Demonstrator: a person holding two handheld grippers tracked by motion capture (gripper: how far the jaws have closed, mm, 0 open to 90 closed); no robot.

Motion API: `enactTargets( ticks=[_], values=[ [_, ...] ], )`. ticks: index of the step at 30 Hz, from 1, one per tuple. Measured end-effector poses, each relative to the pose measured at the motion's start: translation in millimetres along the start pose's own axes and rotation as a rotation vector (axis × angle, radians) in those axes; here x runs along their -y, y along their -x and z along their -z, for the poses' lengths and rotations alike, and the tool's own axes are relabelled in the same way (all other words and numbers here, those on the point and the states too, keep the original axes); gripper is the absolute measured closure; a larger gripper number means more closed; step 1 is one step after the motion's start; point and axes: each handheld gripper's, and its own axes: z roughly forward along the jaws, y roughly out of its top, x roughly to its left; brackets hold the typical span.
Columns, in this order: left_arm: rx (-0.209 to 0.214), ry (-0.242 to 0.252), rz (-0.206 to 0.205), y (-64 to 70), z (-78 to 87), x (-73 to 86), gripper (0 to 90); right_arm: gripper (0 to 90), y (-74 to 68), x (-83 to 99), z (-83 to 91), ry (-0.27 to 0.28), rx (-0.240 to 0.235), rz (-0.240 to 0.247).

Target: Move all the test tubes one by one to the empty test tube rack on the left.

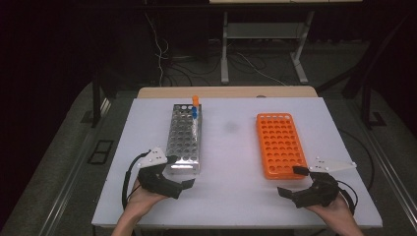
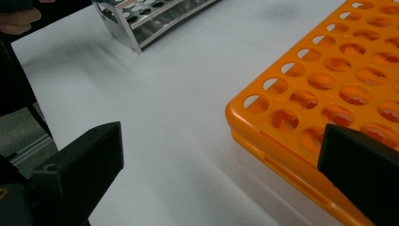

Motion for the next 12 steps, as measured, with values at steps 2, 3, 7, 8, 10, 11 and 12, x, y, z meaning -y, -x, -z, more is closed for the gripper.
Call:
enactTargets(
  ticks=[2,3,7,8,10,11,12],
  values=[
    [-0.004,0.001,0.002,0.7,0.9,3.8,0.0,0.3,-0.2,0.0,0.2,0.003,-0.001,-0.001],
    [-0.005,-0.001,0.004,1.1,1.3,5.9,0.0,0.3,-0.3,-0.2,0.3,0.003,-0.001,-0.001],
    [-0.008,0.002,0.013,0.6,3.5,12.9,0.0,0.3,-0.4,0.1,0.0,0.004,0.0,-0.001],
    [-0.007,0.004,0.014,0.3,4.0,14.0,0.0,0.3,-0.6,0.2,-0.3,0.004,0.0,-0.001],
    [-0.006,0.005,0.016,0.0,5.1,15.6,0.0,0.3,-1.3,0.3,-0.8,0.002,-0.002,0.001],
    [-0.004,0.004,0.018,-0.1,5.3,16.3,0.0,0.3,-1.6,0.3,-1.0,0.002,-0.003,0.003],
    [-0.003,0.005,0.019,-0.3,5.2,17.2,0.0,0.3,-2.1,0.2,-1.1,0.003,-0.005,0.002]
  ],
)
